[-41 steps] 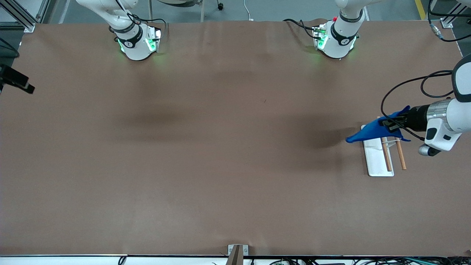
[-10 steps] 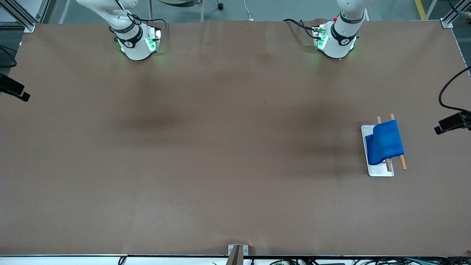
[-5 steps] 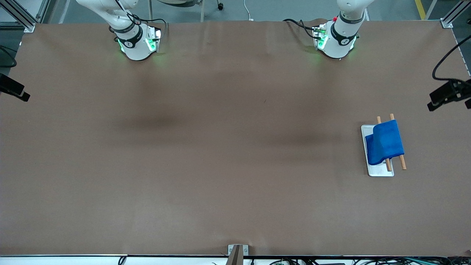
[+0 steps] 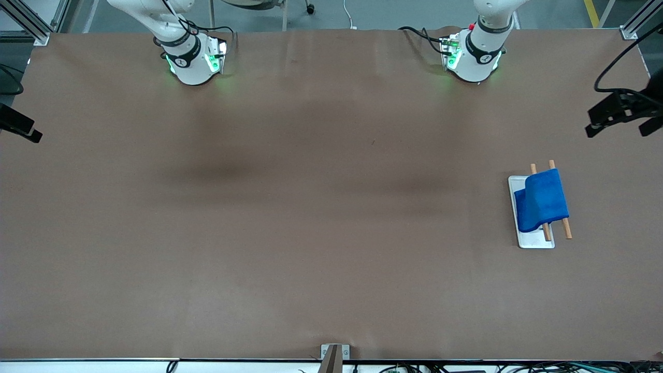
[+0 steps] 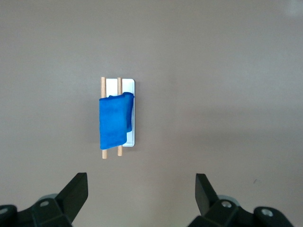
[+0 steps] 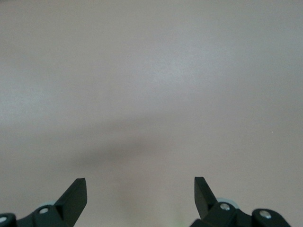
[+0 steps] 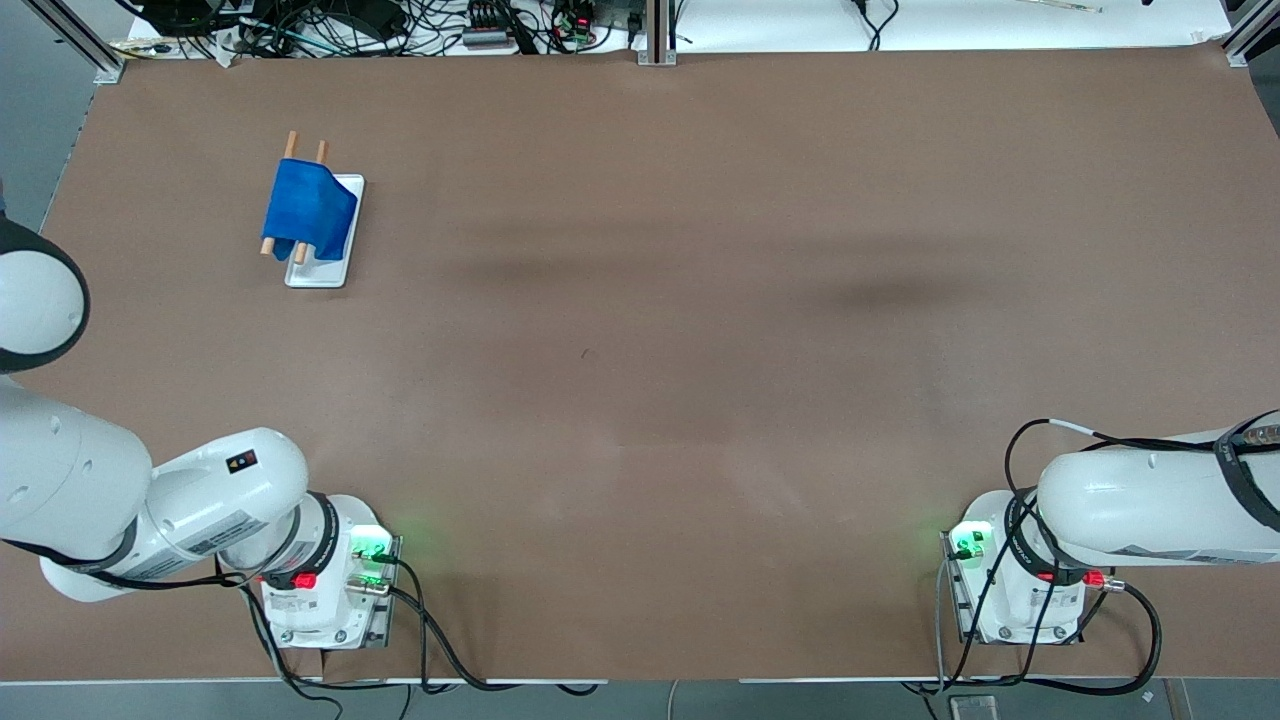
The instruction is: Right arm passes towel to left arm to hang
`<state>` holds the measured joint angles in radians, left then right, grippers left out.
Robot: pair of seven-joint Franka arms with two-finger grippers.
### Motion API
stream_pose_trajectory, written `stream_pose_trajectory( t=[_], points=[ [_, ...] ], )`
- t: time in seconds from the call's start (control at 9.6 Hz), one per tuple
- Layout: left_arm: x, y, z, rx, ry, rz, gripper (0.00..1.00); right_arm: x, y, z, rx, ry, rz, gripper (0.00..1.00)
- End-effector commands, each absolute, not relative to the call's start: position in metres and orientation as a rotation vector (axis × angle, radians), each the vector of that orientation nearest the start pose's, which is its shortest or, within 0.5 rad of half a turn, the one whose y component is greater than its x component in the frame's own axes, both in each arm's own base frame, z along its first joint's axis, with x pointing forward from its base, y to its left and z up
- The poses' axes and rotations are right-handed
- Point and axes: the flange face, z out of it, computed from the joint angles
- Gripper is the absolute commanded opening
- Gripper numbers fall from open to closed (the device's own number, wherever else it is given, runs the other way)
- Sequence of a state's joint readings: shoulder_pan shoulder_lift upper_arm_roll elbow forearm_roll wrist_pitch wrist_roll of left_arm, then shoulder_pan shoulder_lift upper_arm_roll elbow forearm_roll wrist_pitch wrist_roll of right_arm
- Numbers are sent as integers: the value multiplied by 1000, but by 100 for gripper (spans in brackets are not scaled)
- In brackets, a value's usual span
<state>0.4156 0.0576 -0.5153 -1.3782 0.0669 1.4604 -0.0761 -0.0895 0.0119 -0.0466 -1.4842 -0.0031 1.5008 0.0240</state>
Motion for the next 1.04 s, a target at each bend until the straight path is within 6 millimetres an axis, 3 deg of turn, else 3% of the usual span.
stream_pose_trajectory(
  t=[0.0, 0.42, 0.94],
  points=[
    [544, -40, 655, -3099, 27, 30, 100, 542, -76, 654, -3132, 246, -14, 100],
    [525, -43, 640, -3126, 23, 28, 100, 542, -76, 654, -3132, 246, -14, 100],
    [526, -45, 643, -3115, 24, 28, 100, 542, -76, 654, -3132, 246, -14, 100]
  ],
)
